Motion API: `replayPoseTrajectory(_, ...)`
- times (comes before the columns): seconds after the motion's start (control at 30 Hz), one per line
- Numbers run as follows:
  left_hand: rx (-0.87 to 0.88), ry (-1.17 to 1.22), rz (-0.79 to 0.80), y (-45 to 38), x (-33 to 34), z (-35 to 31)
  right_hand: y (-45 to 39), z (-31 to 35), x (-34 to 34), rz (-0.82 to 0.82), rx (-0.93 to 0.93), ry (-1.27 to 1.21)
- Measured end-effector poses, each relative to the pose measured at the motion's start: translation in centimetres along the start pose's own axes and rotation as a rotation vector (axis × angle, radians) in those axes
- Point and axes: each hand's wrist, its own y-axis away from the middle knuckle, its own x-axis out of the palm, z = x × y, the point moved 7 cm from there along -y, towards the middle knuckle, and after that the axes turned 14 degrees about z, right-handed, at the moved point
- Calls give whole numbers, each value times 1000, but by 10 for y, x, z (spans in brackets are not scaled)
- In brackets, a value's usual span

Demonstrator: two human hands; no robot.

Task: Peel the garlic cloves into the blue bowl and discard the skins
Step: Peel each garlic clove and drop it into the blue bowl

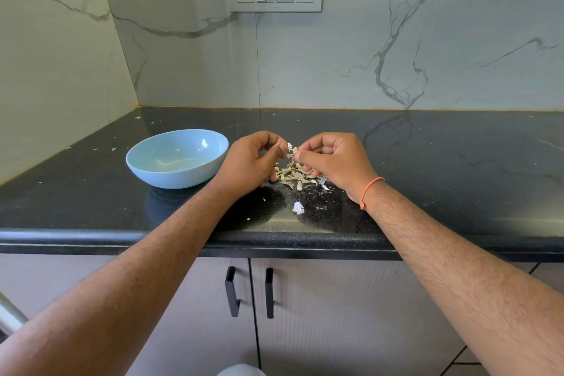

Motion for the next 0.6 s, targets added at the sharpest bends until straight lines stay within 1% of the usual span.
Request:
replayPoseTrajectory(0.17, -17, 43, -1, 2, 1, -1, 0, 2, -3, -26, -2, 18)
replayPoseTrajectory(0.3, -58, 60, -59, 4, -5, -2, 1, 3, -8, -58, 3, 42)
replayPoseTrajectory(0.4, -66, 48, -29, 3, -2, 1, 1, 1, -11, -77, -7, 89)
replayPoseTrajectory(0.5, -24, -23, -8, 3, 0, 0, 1, 0, -12, -92, -23, 108)
replayPoseTrajectory(0.6, 25, -121, -21, 4, 0, -7, 2, 2, -12, -89, -46, 139)
